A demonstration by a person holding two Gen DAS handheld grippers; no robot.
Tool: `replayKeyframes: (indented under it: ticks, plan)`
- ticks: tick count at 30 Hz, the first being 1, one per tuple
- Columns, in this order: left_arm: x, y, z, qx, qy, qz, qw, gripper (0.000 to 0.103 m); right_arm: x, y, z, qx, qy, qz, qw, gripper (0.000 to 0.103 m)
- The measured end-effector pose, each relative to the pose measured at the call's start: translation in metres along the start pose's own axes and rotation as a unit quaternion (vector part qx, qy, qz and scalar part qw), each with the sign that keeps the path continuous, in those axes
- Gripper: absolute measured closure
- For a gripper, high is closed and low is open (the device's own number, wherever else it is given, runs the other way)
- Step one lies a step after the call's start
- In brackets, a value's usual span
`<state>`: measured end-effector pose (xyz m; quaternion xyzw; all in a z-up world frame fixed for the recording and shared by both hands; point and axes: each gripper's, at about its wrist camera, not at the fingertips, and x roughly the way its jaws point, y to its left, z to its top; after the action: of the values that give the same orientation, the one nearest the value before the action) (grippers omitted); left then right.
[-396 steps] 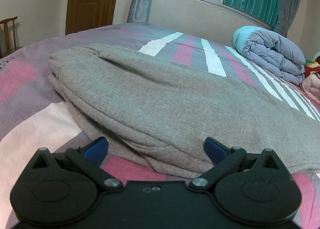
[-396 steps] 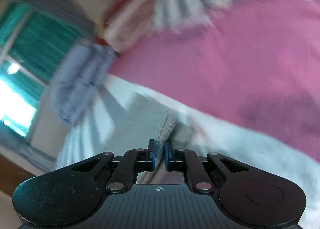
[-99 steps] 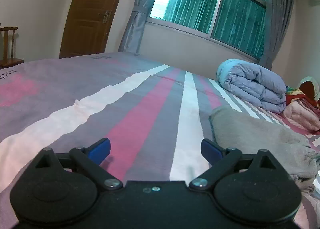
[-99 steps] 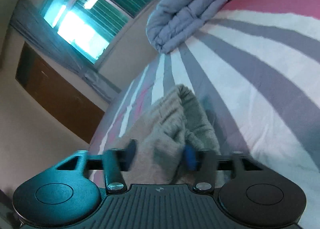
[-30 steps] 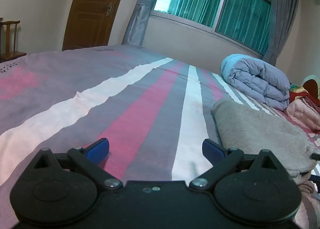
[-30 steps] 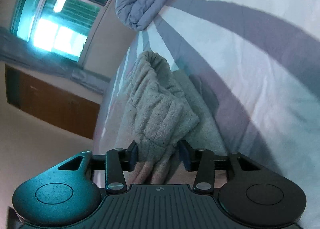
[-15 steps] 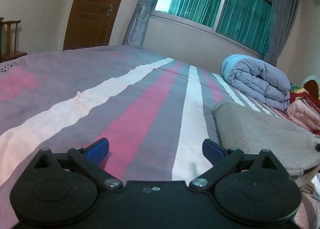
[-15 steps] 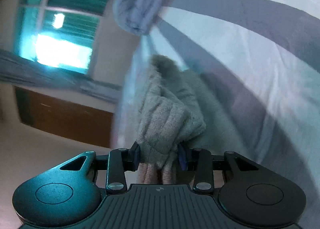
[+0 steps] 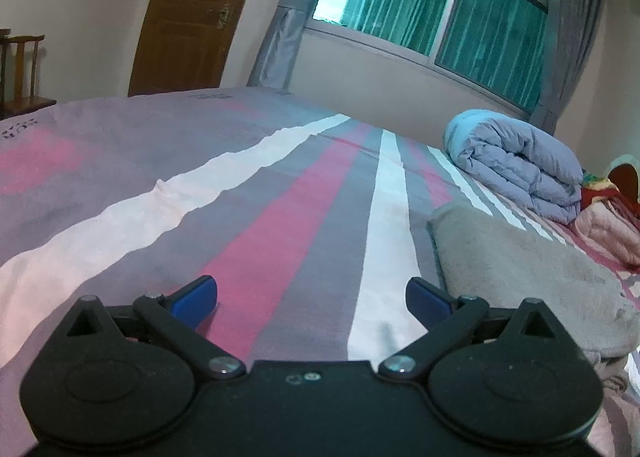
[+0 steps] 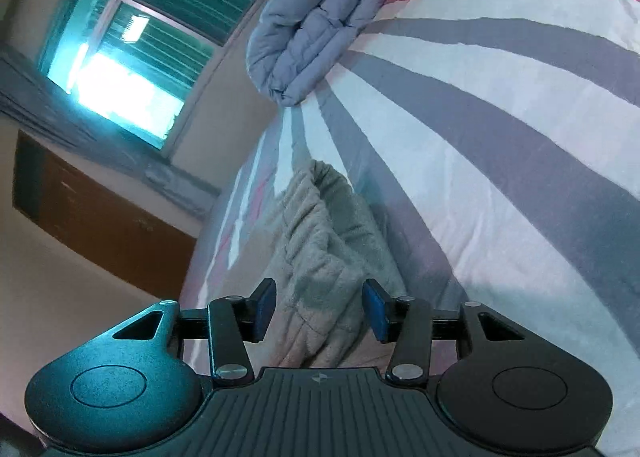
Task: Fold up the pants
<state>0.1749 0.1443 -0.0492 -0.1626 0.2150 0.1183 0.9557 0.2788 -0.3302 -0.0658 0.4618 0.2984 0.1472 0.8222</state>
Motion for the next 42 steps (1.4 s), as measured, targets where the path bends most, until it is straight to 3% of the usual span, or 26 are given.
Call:
replayKeyframes:
  ticks: [5,9,12,15,18,21,24,26,31,33,36,39,42]
  plan:
    - [-0.001,-0.005,0.001,0.014,-0.002,-0.002,0.9999,0.008,-0.012,-0.008,-0.001,0.024,-0.011,0.039,0.999,0.055]
    - [-0.001,-0.005,0.0,0.015,0.0,0.002,0.9999,0.008,0.0,-0.002,-0.001,-0.012,0.0,0.014,1.0,0.055]
    - [0.003,-0.006,0.0,0.018,0.005,0.004,0.9998,0.008,0.0,0.01,-0.005,-0.065,0.005,0.038,0.997,0.078]
    - [0.005,-0.01,-0.001,0.028,0.012,0.004,0.9995,0.008,-0.003,0.011,-0.006,-0.072,-0.005,0.078,0.994,0.078]
    - [0.005,-0.015,-0.003,0.039,0.013,0.003,0.9991,0.008,0.005,-0.008,0.001,-0.032,0.0,0.023,0.999,0.077]
    - [0.006,-0.018,-0.004,0.044,0.013,0.002,0.9989,0.008,-0.003,-0.027,0.001,0.012,0.009,0.036,0.999,0.068]
    - [0.006,-0.02,-0.005,0.045,0.014,0.002,0.9989,0.008,-0.025,-0.029,0.0,0.013,-0.017,0.035,0.999,0.027]
    - [0.006,-0.021,-0.004,0.047,0.014,0.0,0.9988,0.008,-0.029,-0.033,0.001,0.023,-0.015,0.037,0.999,0.027]
    - [0.006,-0.02,-0.005,0.047,0.013,0.0,0.9988,0.008,0.0,-0.036,-0.001,0.052,0.041,0.054,0.996,0.029]
    - [0.005,-0.018,-0.004,0.043,0.012,0.002,0.999,0.008,0.015,-0.037,-0.004,0.055,0.061,0.043,0.996,0.03]
    - [0.004,-0.016,-0.004,0.039,0.01,0.003,0.9992,0.008,0.033,-0.041,-0.001,0.066,0.062,0.042,0.995,0.03]
    - [0.004,-0.016,-0.003,0.036,0.009,0.002,0.9993,0.008,0.037,-0.042,0.0,0.061,0.057,0.04,0.996,0.039]
    - [0.004,-0.017,-0.004,0.038,0.009,0.002,0.9992,0.008,0.034,-0.04,-0.002,0.05,0.05,0.037,0.997,0.059]
